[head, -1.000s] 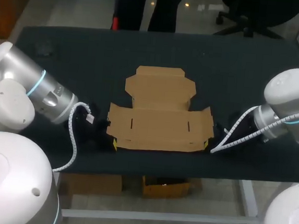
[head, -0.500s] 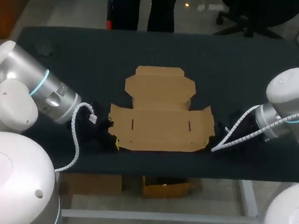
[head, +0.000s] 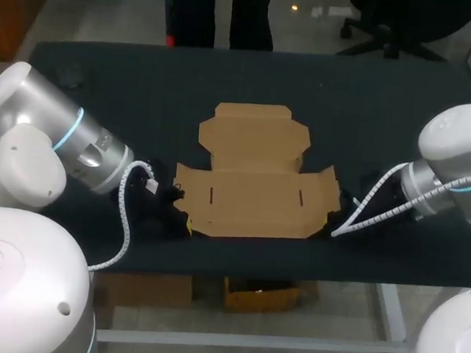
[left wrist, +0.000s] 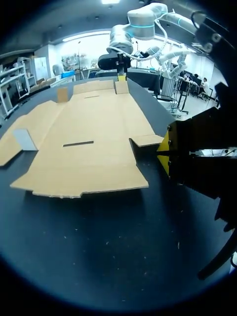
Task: Assemble the packaging by folding the flat box into shape, placing the metal phone stand inside, and closing the box properly
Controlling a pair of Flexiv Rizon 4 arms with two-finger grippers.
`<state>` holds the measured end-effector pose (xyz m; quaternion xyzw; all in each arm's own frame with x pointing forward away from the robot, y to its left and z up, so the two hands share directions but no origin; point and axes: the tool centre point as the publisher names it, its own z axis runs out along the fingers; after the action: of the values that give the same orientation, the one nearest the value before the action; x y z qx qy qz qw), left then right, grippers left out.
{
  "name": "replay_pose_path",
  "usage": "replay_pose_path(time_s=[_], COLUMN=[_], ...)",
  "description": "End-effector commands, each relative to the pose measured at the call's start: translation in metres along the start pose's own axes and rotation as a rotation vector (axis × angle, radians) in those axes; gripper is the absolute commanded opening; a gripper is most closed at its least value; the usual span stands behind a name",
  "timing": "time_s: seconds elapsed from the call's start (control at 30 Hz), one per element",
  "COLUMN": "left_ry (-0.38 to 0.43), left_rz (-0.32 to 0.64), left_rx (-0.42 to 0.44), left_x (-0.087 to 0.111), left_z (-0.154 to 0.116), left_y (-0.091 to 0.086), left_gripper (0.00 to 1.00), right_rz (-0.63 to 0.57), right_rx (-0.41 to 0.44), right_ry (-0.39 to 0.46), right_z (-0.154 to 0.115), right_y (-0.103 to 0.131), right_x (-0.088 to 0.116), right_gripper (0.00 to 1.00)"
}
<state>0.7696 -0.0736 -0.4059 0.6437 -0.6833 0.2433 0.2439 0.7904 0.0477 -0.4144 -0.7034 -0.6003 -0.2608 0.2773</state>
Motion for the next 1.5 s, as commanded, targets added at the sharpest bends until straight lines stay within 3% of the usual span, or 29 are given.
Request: replay_pose_path(time_s=[0.03, 0.63, 1.5], left_ry=[-0.009, -0.024, -0.067], left_rz=[-0.009, 0.025, 0.001], left_rx=[0.010, 0.045, 0.026], left_x=[0.002, 0.016, 0.013], left_z=[0.002, -0.003, 0.010], left_y=[0.001, 0.003, -0.006], left_gripper=[0.00, 0.00, 0.00], right_rz=[-0.001, -0.001, -0.005], right_rx=[-0.001, -0.001, -0.003], right_ry=[-0.004, -0.028, -0.051], right_z=[0.001, 0.002, 0.002], right_y=[-0.001, 0.002, 0.007], right_x=[0.002, 0.006, 0.011], right_gripper=[0.00, 0.00, 0.00])
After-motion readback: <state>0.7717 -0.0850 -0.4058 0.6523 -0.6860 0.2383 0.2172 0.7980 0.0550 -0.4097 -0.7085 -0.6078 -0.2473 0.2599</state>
